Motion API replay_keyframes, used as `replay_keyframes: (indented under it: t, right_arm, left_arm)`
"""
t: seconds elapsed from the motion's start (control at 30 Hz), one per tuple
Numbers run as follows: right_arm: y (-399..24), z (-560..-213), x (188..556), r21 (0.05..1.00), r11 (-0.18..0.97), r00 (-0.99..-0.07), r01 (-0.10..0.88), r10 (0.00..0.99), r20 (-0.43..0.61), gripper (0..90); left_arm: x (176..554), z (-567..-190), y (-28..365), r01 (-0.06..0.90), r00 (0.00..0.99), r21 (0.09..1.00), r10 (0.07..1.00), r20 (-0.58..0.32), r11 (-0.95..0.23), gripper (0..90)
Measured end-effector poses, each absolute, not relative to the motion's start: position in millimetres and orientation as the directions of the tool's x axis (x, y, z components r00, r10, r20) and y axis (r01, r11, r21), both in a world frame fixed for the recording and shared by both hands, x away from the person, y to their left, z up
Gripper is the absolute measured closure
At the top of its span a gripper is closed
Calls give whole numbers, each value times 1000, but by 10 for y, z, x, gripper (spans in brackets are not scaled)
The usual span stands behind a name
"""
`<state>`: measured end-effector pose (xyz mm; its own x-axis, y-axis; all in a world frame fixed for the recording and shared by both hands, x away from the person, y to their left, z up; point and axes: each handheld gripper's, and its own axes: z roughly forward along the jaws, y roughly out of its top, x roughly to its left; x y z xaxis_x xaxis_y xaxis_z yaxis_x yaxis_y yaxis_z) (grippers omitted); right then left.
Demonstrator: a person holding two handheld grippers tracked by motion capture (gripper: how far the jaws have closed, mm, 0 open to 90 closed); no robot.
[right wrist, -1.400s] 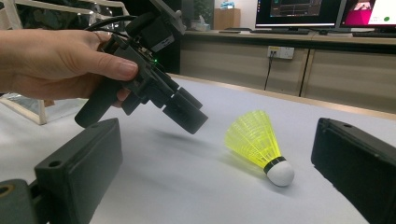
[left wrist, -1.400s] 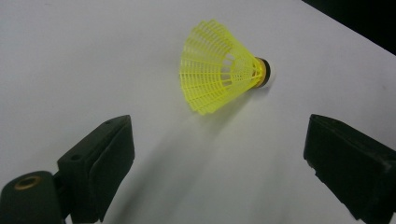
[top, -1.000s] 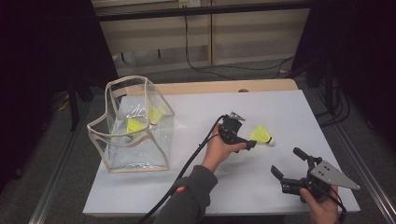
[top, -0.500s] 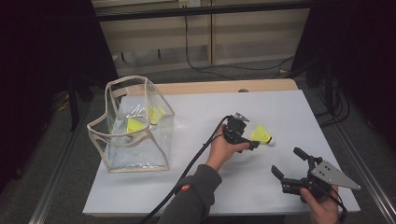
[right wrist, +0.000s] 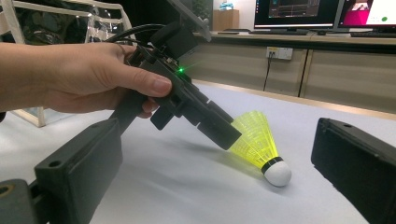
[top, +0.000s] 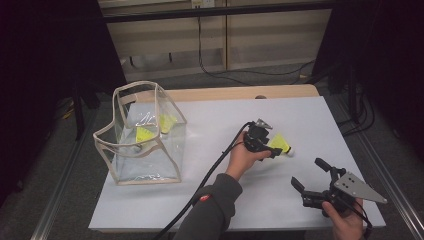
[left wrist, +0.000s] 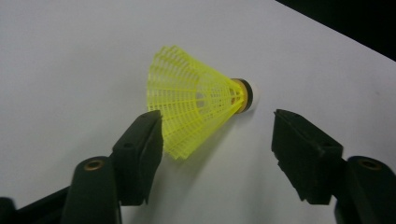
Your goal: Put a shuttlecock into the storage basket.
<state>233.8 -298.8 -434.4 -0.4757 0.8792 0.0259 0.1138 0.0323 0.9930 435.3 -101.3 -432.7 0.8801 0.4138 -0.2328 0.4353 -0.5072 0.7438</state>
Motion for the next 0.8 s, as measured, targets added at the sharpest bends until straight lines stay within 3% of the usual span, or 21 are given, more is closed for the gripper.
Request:
replay_keyframes:
  t: [0.3,0.5,0.7,0.8]
  right_arm:
    - [-2987,-4350,2342,993,31,-475,117,880,28,19]
    - [-2992,-4349,2339,993,30,-474,117,880,29,19]
    - [-2999,-4349,2338,993,33,-471,116,882,25,19]
    - [-2987,-4350,2339,993,34,-473,114,881,24,19]
  left_arm:
    - [4338,-4356,-1054,420,896,753,365,-254,-507,544]
    - [4306,-4359,-1072,424,897,754,349,-272,-502,735]
    - [4255,-4360,-1053,467,877,724,368,-308,-507,818]
    - [4240,-4366,-1053,470,875,729,372,-310,-498,791]
